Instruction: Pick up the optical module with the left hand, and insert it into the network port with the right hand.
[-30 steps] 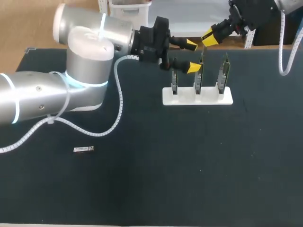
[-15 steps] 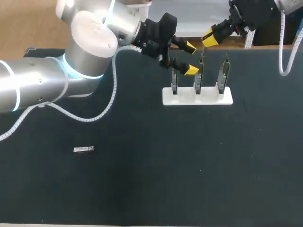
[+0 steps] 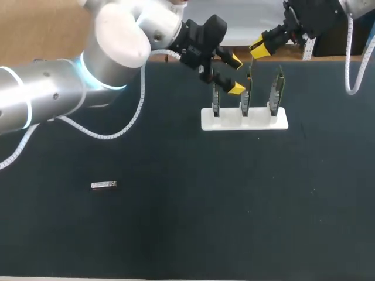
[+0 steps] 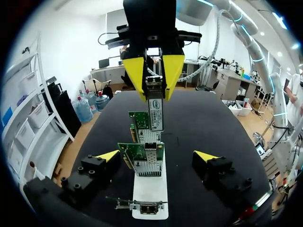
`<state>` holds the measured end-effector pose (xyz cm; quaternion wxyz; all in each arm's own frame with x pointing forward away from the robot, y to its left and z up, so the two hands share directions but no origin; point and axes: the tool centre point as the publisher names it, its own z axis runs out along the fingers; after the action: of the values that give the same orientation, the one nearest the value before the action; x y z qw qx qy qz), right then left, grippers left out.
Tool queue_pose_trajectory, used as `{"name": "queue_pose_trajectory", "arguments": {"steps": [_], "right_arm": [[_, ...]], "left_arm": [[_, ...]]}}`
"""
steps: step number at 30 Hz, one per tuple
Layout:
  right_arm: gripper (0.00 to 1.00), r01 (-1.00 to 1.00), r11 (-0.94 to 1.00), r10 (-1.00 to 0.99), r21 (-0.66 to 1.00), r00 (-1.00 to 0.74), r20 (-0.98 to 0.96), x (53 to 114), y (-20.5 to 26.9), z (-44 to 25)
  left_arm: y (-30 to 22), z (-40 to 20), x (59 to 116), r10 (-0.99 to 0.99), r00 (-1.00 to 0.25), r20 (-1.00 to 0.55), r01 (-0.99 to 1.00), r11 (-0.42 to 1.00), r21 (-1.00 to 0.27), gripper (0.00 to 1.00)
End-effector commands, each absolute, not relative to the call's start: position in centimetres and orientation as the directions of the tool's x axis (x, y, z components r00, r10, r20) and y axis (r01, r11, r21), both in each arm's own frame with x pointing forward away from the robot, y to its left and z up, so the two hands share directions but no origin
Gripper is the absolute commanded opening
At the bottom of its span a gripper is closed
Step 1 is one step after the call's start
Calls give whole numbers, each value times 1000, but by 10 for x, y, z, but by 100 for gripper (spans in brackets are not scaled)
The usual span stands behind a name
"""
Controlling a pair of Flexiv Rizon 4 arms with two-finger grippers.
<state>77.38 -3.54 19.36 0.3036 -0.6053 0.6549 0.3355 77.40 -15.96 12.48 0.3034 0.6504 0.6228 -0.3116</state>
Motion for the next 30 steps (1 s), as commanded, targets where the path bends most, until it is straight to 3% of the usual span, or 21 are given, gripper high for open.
{"name": "queue_pose_trajectory", "arguments": {"steps": [1,30], "right_arm": [[0,-997,40,-588,71,-81,-805,775,-35,192],[0,-997,43,-589,66,-79,-804,776,-36,192]], "left_arm": [[-164,125,777,643,28,-765,999,-48,-4,100],[-160,119,777,691,13,-722,1000,-26,-7,100]]}}
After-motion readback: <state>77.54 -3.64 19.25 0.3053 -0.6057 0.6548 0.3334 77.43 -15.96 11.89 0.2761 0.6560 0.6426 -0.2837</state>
